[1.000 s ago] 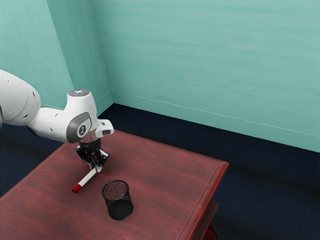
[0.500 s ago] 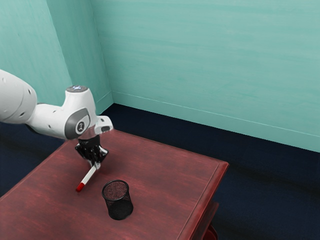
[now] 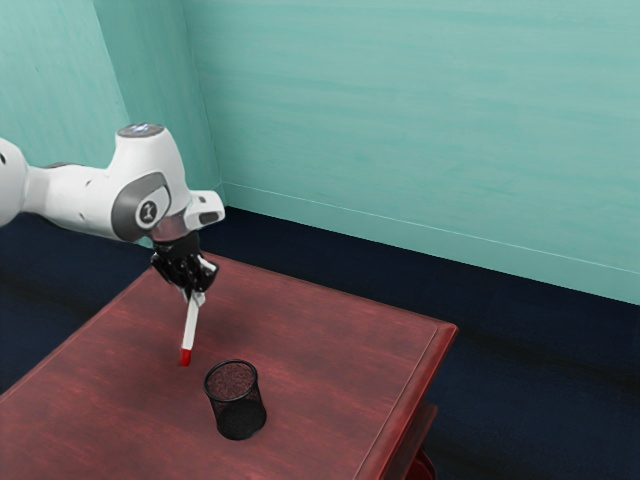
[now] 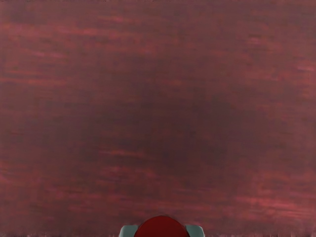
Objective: Put the marker into the pen holder.
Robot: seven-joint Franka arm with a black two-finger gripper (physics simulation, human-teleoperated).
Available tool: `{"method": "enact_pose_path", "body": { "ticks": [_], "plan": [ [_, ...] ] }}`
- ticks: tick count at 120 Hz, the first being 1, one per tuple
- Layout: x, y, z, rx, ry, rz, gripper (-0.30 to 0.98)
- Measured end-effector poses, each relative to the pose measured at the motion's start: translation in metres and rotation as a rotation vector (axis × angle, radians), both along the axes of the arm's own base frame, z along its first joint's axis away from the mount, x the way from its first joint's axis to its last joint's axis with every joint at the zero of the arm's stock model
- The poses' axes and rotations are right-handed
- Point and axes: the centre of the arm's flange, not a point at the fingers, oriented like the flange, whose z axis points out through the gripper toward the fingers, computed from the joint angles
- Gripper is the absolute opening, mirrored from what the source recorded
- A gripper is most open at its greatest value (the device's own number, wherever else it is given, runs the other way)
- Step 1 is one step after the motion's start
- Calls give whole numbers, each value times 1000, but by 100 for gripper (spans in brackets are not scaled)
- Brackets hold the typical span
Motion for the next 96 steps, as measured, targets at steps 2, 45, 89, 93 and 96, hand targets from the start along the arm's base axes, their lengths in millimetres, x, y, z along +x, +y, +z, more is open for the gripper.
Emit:
{"method": "enact_pose_path", "body": {
  "ticks": [2,45,89,93,96],
  "plan": [
    [0,0,3,-1,-2,0,-1],
    [-9,-1,37,-14,-15,0,0],
    [-15,-12,61,-26,-34,-20,0],
    [-16,-16,62,-26,-33,-28,0],
    [-16,-20,63,-27,-33,-35,0]
  ]
}}
